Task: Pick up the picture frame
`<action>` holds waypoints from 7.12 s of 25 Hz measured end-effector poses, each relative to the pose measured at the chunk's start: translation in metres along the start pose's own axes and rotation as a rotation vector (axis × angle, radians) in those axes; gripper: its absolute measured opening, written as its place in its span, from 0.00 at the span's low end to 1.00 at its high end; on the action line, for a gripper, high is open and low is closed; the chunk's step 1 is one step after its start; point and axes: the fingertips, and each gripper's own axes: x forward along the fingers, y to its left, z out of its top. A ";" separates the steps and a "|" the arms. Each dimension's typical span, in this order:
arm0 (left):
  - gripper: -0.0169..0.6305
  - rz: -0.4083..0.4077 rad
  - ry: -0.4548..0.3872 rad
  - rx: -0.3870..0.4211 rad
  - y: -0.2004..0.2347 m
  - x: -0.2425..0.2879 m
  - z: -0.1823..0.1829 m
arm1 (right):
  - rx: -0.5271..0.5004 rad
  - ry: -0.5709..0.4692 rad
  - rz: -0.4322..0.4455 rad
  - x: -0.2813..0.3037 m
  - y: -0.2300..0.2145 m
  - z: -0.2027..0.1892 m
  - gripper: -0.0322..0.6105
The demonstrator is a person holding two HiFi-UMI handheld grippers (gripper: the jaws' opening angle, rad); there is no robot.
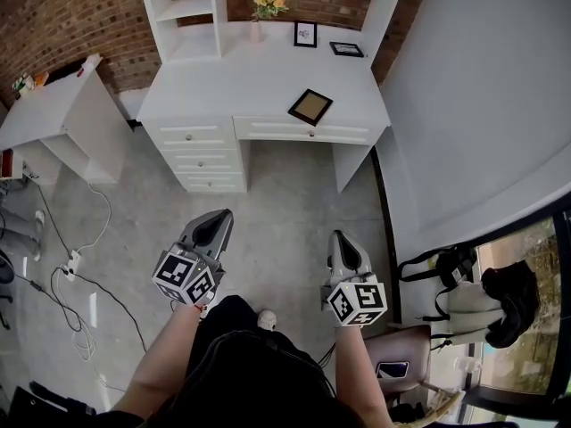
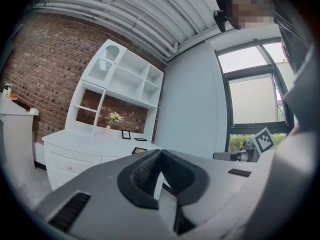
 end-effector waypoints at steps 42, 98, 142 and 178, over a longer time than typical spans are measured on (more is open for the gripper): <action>0.03 -0.207 0.040 -0.071 0.145 0.261 0.005 | -0.008 0.079 -0.117 0.260 -0.076 0.012 0.05; 0.03 0.055 0.092 -0.129 0.160 0.374 -0.064 | 0.431 0.322 -0.023 0.390 -0.172 -0.066 0.28; 0.03 0.122 0.138 -0.153 0.173 0.361 -0.086 | 1.073 0.274 0.124 0.428 -0.156 -0.084 0.26; 0.03 0.046 0.067 -0.078 0.180 0.334 -0.032 | 0.580 0.240 0.096 0.386 -0.156 -0.014 0.11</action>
